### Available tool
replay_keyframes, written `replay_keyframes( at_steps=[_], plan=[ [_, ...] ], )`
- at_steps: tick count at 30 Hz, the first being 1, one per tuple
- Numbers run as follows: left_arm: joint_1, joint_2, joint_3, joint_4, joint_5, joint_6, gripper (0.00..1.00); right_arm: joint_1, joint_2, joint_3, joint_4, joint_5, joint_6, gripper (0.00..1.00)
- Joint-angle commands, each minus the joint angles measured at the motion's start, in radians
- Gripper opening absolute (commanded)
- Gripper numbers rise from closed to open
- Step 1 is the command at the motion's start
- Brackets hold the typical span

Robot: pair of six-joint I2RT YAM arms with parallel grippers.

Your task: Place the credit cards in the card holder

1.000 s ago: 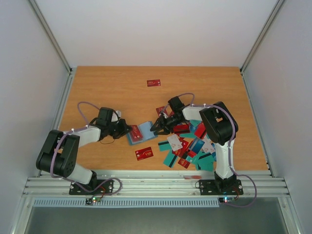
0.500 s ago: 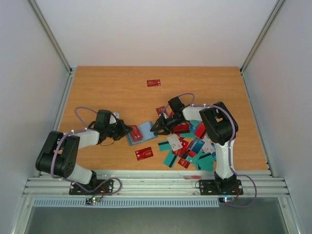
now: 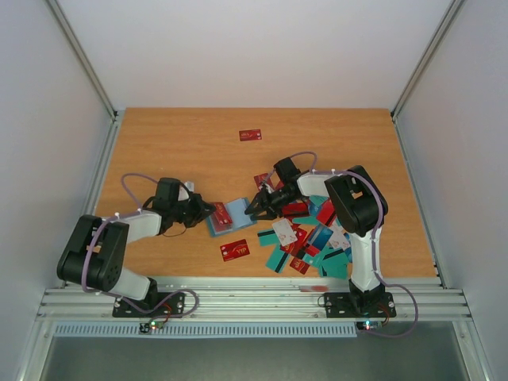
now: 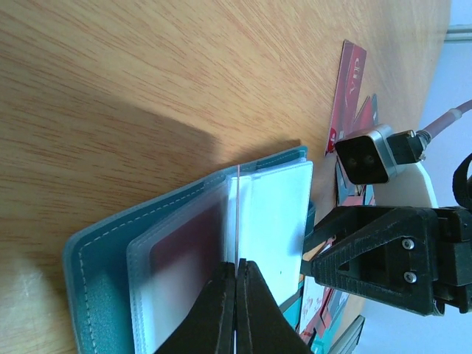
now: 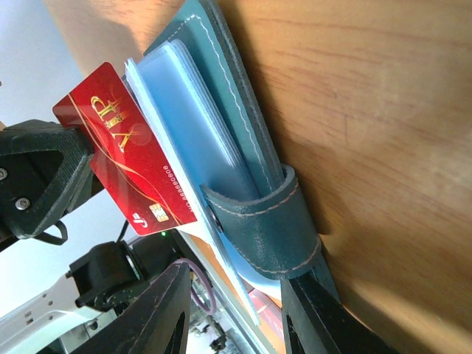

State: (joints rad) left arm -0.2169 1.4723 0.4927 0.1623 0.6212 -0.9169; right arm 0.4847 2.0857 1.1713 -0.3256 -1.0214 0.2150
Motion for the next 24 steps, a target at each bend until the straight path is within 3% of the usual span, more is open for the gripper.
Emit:
replay_keyframes(
  at_steps=[1,17,24],
  plan=[
    [0.007,-0.029,0.005,0.058,0.006,0.000,0.00,0.015,0.031,-0.039,-0.092,0.057,0.009,0.36],
    [0.007,-0.055,0.033,-0.017,-0.085,0.045,0.00,0.015,0.040,-0.041,-0.092,0.048,0.008,0.36],
    [0.007,0.002,0.027,0.058,-0.087,0.027,0.00,0.015,0.044,-0.045,-0.090,0.045,0.007,0.36]
  ],
)
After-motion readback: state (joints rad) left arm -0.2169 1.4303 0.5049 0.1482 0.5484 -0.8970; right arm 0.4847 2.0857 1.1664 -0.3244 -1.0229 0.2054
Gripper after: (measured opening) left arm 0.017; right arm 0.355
